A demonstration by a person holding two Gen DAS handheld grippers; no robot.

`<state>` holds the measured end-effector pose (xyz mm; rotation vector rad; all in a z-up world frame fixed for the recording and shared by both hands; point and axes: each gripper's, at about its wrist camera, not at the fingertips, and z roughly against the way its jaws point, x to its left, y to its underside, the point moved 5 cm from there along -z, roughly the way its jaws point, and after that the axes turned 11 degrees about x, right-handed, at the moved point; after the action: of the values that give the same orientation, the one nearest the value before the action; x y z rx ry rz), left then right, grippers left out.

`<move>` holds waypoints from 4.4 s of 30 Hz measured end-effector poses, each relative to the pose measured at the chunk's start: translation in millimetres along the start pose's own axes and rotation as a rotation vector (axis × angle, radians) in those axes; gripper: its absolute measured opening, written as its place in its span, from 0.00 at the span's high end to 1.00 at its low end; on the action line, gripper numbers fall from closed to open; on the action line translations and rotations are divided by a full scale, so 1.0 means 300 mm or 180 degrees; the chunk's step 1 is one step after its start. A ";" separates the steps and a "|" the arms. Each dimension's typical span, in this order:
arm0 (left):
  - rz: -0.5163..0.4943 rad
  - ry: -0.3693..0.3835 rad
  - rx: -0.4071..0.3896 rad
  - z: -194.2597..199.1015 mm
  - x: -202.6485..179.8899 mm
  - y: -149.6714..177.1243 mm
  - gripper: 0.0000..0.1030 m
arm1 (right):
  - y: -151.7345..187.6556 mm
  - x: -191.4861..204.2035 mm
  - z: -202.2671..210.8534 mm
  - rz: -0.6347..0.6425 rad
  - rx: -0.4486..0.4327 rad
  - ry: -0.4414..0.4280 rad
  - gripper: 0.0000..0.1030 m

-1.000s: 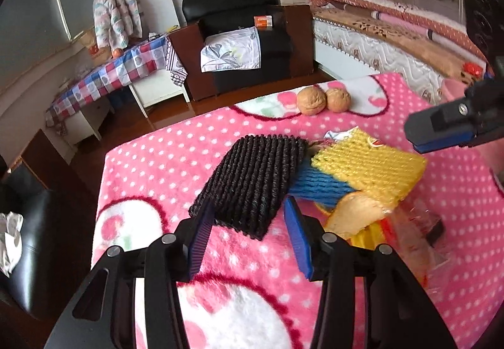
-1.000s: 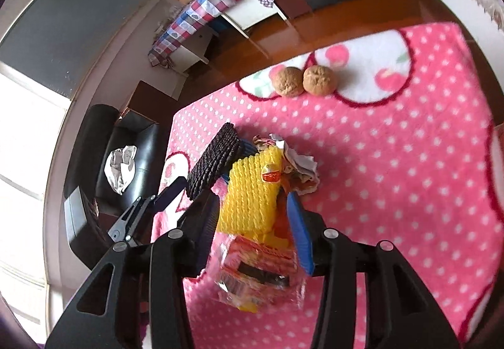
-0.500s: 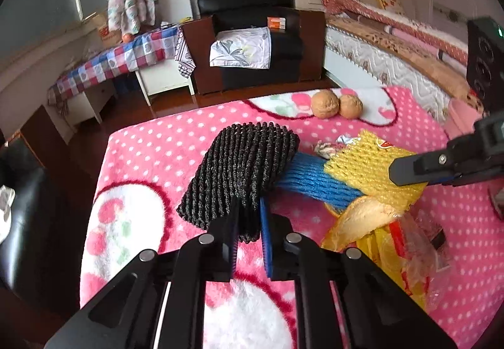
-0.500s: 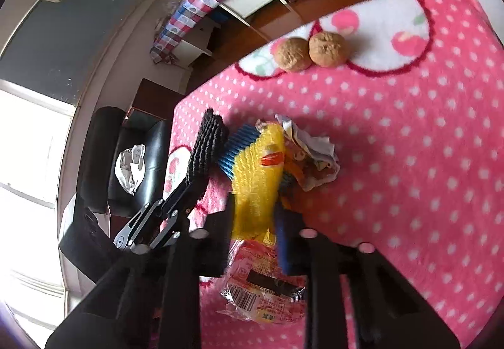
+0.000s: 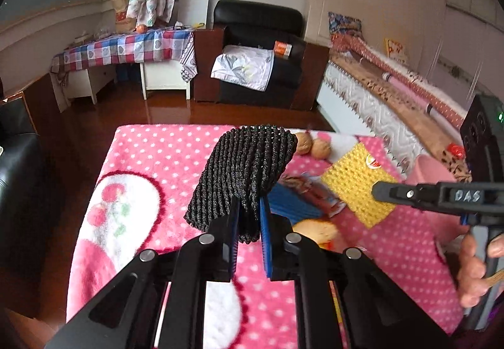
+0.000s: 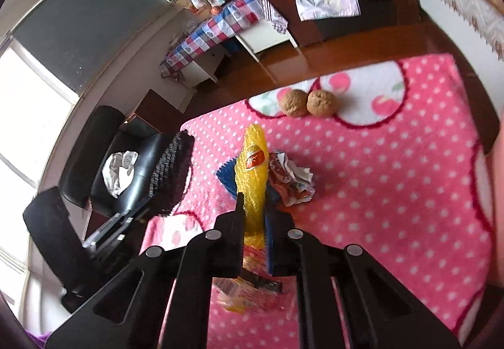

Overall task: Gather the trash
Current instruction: 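Grasp the yellow foam mesh with the right tool while the left tool grasps the black mesh sleeve, then carry the yellow and black meshes toward the pink basin with both tools, then open the left tool over the basin while the right tool opens to drop the yellow mesh, then move both tools back to the table and grasp the yellow snack wrapper with the left tool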

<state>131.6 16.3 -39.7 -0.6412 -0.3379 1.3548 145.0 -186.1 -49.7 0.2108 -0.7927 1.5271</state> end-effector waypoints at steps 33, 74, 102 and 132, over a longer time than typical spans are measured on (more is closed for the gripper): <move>-0.0084 0.0500 0.0065 0.061 -0.395 0.025 0.89 | 0.153 -0.184 0.308 0.0192 -0.0776 0.0632 0.90; -0.0972 0.1219 0.0407 -0.138 -1.123 0.011 0.89 | 0.284 -0.682 0.689 -0.0572 -0.1422 0.1394 0.90; -0.0964 0.1281 0.0481 -0.191 -1.158 0.010 0.57 | 0.287 -0.758 0.677 -0.0844 -0.1331 0.1441 0.82; -0.0618 0.0638 0.0122 -0.045 -0.821 0.003 0.50 | 0.269 -0.455 0.566 -0.0004 -0.1269 0.1461 0.67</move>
<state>88.9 -225.8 -17.5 -0.6878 -0.2062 1.0993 34.0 -389.2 -30.6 -0.4212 -0.7044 1.3129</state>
